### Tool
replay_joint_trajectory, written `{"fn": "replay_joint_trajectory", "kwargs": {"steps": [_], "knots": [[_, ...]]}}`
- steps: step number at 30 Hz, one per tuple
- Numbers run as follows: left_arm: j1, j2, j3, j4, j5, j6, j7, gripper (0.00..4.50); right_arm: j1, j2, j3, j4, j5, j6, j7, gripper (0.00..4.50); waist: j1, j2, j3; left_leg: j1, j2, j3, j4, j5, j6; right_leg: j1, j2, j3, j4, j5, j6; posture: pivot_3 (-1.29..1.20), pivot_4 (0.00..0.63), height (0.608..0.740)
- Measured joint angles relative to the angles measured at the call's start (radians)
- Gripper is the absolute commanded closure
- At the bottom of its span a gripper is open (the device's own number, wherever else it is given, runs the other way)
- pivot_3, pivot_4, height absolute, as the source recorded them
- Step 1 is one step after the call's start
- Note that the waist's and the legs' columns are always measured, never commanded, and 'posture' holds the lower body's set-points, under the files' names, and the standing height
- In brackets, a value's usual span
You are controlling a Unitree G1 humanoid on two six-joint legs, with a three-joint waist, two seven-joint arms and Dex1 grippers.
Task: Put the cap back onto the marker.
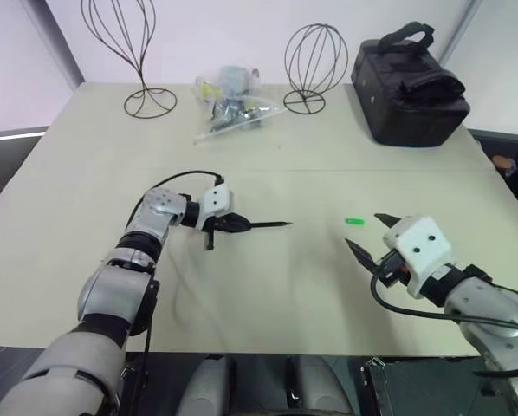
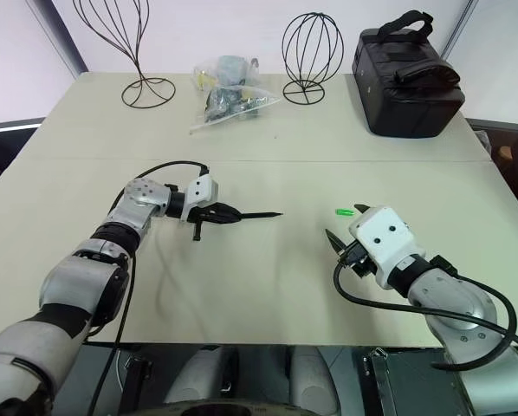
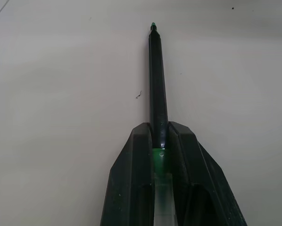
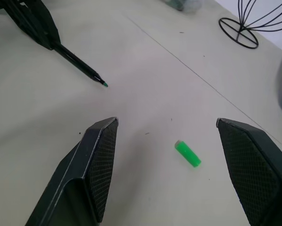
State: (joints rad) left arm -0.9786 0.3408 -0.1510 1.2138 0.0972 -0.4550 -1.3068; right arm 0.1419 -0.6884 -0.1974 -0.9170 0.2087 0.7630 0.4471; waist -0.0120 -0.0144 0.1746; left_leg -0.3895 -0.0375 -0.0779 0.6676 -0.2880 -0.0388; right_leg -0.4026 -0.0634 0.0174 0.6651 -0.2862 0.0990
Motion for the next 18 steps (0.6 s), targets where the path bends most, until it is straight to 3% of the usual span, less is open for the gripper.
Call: {"fn": "replay_joint_trajectory", "kwargs": {"steps": [9, 18], "knots": [[0.035, 0.016, 0.000, -0.020, 0.003, -0.158, 0.051, 4.47, 0.020, -0.050, -0.062, 0.064, 0.000, -0.048, 0.069, 1.11, 0.001, 0.000, 0.000, 0.000, 0.000, 0.000, 0.000, 0.000, 0.000, 0.000, 0.000, 0.000, 0.000, 0.000, 0.000, 0.00, 0.150, 0.740], [0.038, 0.039, 0.025, -0.086, -0.035, -0.281, 0.079, 4.47, -0.079, -0.106, -0.150, 0.377, 0.128, -0.163, 0.289, 1.11, -0.001, 0.000, 0.000, 0.000, 0.000, 0.001, 0.000, 0.000, 0.000, 0.000, 0.000, 0.000, 0.000, 0.000, 0.000, 0.00, 0.150, 0.740]]}}
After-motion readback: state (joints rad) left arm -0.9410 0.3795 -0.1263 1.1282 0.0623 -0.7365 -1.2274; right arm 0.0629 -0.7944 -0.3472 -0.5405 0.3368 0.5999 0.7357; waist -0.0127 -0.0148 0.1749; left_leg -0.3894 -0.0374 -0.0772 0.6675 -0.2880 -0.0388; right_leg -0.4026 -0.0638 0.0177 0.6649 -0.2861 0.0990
